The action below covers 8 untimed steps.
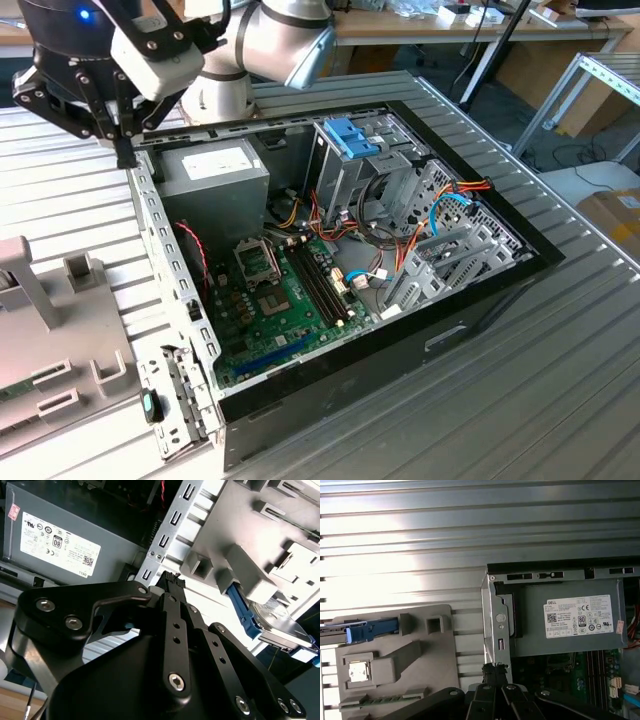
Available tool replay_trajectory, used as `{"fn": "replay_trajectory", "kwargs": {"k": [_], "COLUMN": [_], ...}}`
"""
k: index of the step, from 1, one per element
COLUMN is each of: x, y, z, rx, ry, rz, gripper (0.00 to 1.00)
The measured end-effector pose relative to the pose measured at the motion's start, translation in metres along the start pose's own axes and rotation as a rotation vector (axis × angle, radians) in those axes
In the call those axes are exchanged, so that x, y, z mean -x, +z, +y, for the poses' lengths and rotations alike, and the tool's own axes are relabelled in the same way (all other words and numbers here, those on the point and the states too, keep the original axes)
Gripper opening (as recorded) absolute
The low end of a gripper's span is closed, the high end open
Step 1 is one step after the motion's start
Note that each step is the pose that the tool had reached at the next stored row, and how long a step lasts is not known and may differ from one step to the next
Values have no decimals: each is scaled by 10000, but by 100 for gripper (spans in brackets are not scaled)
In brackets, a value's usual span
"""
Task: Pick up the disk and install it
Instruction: 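Reach for the disk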
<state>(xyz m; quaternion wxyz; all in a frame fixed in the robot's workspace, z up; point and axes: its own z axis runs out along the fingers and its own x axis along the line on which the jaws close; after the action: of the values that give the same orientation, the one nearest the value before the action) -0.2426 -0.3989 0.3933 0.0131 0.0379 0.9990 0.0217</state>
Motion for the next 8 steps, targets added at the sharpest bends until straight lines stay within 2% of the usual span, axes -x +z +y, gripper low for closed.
{"fn": "replay_trajectory", "kwargs": {"k": [3, 8], "x": [-59, -222], "y": [-2, -6], "z": [-5, -17], "rx": [0, 0], "ry": [-1, 0], "rz": [0, 0], "gripper": [11, 11]}}
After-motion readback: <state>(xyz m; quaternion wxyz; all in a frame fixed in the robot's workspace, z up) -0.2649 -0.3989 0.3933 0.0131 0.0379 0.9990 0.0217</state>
